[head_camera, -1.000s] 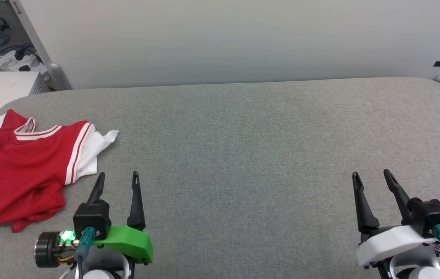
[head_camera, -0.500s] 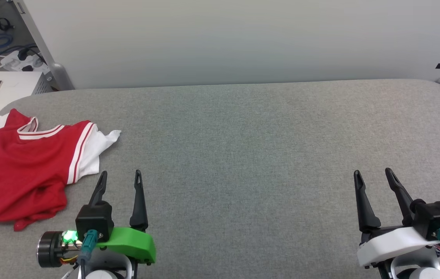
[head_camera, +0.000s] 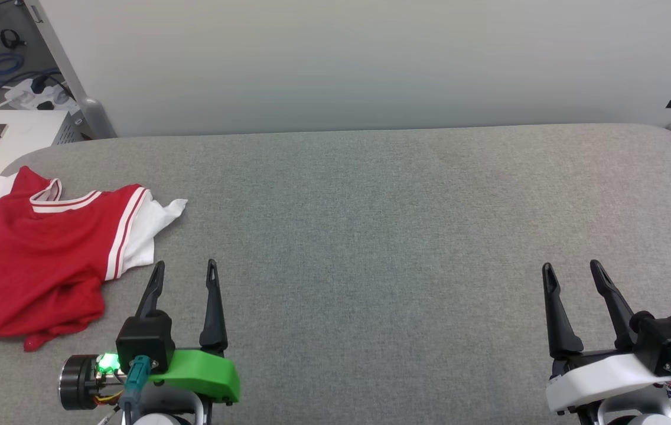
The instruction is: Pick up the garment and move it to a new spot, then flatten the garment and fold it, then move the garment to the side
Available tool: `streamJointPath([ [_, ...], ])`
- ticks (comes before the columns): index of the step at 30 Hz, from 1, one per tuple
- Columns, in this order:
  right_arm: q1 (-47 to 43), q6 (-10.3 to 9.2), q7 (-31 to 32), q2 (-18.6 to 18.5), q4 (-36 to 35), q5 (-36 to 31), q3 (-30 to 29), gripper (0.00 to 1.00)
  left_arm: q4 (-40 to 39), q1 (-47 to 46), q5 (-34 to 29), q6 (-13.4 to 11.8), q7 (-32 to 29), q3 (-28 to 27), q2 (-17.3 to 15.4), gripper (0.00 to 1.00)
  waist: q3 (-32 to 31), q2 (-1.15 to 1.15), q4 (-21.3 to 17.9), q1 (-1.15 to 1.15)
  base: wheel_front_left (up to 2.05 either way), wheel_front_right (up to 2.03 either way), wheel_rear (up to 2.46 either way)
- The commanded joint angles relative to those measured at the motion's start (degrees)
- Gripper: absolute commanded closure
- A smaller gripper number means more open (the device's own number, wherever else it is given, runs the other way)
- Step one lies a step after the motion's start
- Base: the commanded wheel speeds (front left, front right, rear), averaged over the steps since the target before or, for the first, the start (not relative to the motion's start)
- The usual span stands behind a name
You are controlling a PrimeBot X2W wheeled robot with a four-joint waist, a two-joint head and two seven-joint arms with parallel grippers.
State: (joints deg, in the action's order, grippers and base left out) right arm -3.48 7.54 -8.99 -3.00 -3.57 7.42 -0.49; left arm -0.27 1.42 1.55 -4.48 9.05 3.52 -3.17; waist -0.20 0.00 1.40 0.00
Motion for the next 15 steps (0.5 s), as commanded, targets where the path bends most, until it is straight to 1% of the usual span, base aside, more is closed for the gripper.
streamJointPath([
  [1,-0.9,-0.03,-0.6,0.1,-0.4,0.6,0.0,0.0,0.2,1.2,0.3,-0.5,0.5,0.2,0.2,0.0,0.0,0.0,0.0,0.0,0.0,0.0,0.0],
  [15,-1.6,-0.04,-2.3,0.1,-0.8,1.5,0.2,0.0,0.9,1.7,0.6,-1.2,2.2,0.8,0.2,0.0,0.2,0.0,0.3,0.0,0.0,0.0,0.0],
])
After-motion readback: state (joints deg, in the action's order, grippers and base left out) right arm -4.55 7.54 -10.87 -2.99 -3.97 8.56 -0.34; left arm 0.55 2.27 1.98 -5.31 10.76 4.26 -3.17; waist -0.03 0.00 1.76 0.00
